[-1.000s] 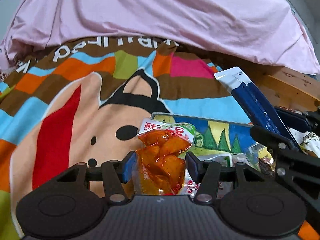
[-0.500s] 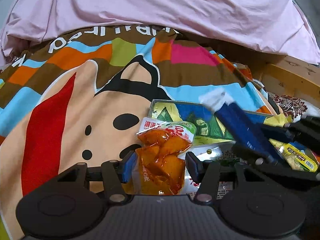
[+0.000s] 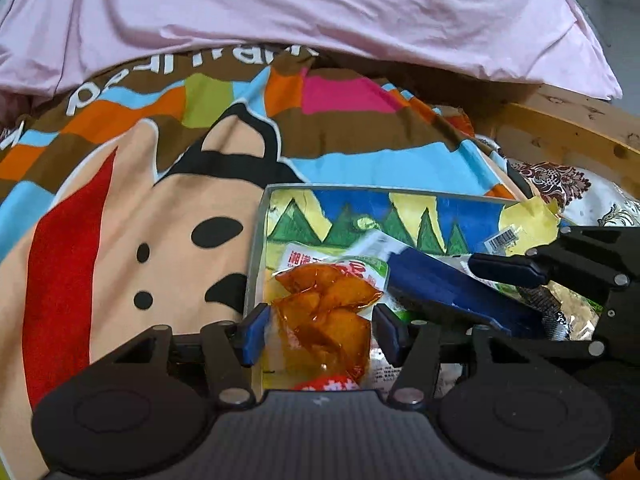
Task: Organize snacks
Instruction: 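Carry both held snacks over the dinosaur tray and lower them in, then open both grippers and withdraw them from the tray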
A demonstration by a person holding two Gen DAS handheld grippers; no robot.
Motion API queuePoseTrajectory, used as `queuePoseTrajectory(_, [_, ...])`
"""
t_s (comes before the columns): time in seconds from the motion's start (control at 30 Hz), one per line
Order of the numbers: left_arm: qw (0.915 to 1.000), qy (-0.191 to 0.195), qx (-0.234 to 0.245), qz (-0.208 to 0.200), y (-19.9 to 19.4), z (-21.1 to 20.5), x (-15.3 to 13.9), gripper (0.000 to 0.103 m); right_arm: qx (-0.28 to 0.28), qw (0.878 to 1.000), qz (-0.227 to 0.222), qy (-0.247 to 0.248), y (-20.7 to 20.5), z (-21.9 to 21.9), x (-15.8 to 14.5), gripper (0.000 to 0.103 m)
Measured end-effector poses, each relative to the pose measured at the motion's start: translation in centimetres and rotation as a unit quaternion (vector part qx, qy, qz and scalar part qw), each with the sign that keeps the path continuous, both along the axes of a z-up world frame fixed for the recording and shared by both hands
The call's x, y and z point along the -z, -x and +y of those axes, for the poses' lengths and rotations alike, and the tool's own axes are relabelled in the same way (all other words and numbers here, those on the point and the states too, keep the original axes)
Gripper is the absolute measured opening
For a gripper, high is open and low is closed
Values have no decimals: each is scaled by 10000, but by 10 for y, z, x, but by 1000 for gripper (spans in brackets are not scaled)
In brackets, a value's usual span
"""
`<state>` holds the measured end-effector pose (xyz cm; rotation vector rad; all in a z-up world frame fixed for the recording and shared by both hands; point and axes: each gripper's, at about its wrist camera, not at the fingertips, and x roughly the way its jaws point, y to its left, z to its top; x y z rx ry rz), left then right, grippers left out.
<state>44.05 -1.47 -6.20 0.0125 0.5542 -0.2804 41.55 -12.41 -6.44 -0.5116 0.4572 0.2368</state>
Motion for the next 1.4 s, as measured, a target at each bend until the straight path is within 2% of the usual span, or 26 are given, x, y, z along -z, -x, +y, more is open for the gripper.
queuePoseTrajectory(0.07, [9999, 42, -34, 109, -1, 2, 2, 61, -2, 10000, 23, -50, 2, -2, 0, 52])
queuePoseTrajectory(0.2, [9999, 118, 10, 109, 3, 5, 2, 69, -17, 9998, 66, -165, 8, -5, -3, 66])
queuePoseTrajectory(0.33, [9997, 216, 139, -26, 12, 5, -5, 88, -18, 9997, 7, -232, 19, -10, -7, 73])
queuePoseTrajectory(0.43, [9996, 168, 60, -205, 22, 5, -12, 92, 21, 9993, -40, -359, 29, -16, -14, 78])
queuePoseTrajectory(0.63, [9987, 378, -220, -277, 40, 18, -22, 99, 115, 9973, -124, -709, 54, -30, -28, 83])
queuePoseTrajectory(0.7, [9984, 352, -282, -351, 49, 21, -25, 101, 134, 9960, -136, -869, 63, -35, -33, 92])
queuePoseTrajectory(0.77, [9979, 361, -361, -392, 58, 23, -29, 102, 139, 9945, -195, -1016, 76, -40, -39, 95])
queuePoseTrajectory(0.9, [9968, 466, -463, -454, 81, 27, -36, 102, 190, 9914, -309, -1257, 102, -50, -52, 98])
queuePoseTrajectory(1.13, [9959, 292, -550, -659, 127, 28, -44, 102, 330, 9845, -339, -1691, 146, -65, -68, 102])
queuePoseTrajectory(1.4, [9953, 176, -851, -436, 174, 27, -41, 102, 452, 9776, -324, -2028, 193, -80, -73, 102])
